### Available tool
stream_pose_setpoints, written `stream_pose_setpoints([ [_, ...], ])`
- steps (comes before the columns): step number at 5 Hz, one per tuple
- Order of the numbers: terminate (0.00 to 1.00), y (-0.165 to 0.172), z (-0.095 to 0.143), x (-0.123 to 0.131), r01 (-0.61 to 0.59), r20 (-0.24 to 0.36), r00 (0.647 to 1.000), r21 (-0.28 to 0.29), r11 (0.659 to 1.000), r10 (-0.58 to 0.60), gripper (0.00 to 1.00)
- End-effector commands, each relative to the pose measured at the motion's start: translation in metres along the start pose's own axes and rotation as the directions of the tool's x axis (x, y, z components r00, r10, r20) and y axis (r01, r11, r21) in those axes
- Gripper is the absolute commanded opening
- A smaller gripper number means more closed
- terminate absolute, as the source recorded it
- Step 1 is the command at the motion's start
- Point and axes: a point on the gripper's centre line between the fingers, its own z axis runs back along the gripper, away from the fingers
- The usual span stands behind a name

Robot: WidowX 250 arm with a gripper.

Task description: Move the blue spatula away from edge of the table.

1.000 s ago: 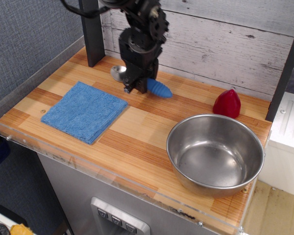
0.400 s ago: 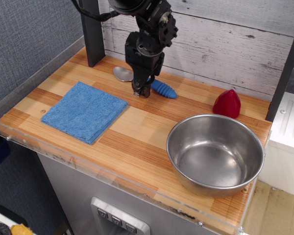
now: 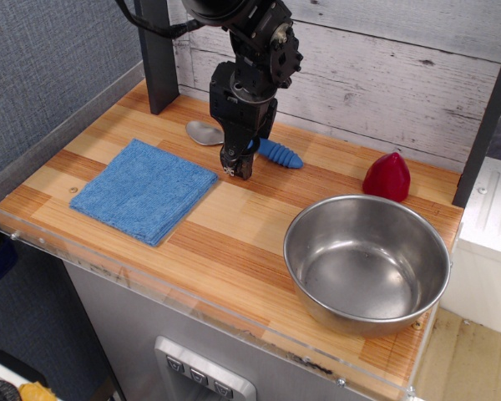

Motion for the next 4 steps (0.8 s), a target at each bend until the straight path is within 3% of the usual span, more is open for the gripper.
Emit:
stream_pose_setpoints([
  [1, 0.0, -0.011, 0.072, 0.016, -0.02, -0.013, 1.0, -0.141, 0.99, 0.018, 1.0],
  [3, 0.0, 0.002, 0.125, 0.035, -0.052, -0.017, 0.999, -0.217, 0.975, 0.05, 1.0],
  [4, 0.0, 0.002, 0.125, 0.035, -0.052, -0.017, 0.999, -0.217, 0.975, 0.05, 1.0],
])
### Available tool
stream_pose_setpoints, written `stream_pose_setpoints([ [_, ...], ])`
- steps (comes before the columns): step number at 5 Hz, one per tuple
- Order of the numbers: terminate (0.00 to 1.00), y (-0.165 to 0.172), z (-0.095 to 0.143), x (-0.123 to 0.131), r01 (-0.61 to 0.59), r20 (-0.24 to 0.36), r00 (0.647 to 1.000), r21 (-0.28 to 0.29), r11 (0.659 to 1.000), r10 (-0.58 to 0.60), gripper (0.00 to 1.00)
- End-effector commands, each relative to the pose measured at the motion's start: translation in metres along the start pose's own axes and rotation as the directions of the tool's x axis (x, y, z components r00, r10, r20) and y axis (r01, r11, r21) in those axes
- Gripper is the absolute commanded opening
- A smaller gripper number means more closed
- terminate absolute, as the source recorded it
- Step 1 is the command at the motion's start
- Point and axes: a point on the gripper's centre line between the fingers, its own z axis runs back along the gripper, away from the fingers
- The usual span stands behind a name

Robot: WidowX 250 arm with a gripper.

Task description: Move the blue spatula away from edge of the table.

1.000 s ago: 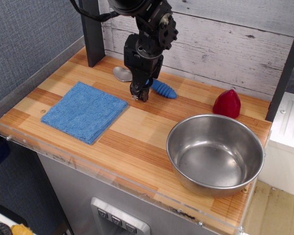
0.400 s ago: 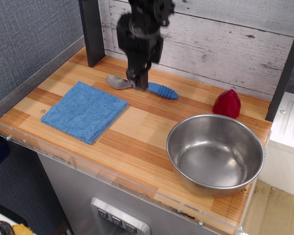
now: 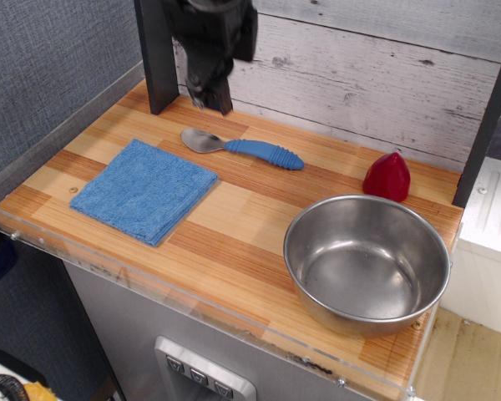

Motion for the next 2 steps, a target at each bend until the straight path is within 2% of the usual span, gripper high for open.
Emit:
stream_pose_setpoints([
  [1, 0.0, -0.0009, 0.0101, 0.0044, -0.012, 0.004, 1.0, -0.034, 0.999, 0.012, 1.0],
  [2, 1.0, -0.0009, 0.0101, 0.0044, -0.012, 0.004, 1.0, -0.034, 0.999, 0.012, 1.0],
])
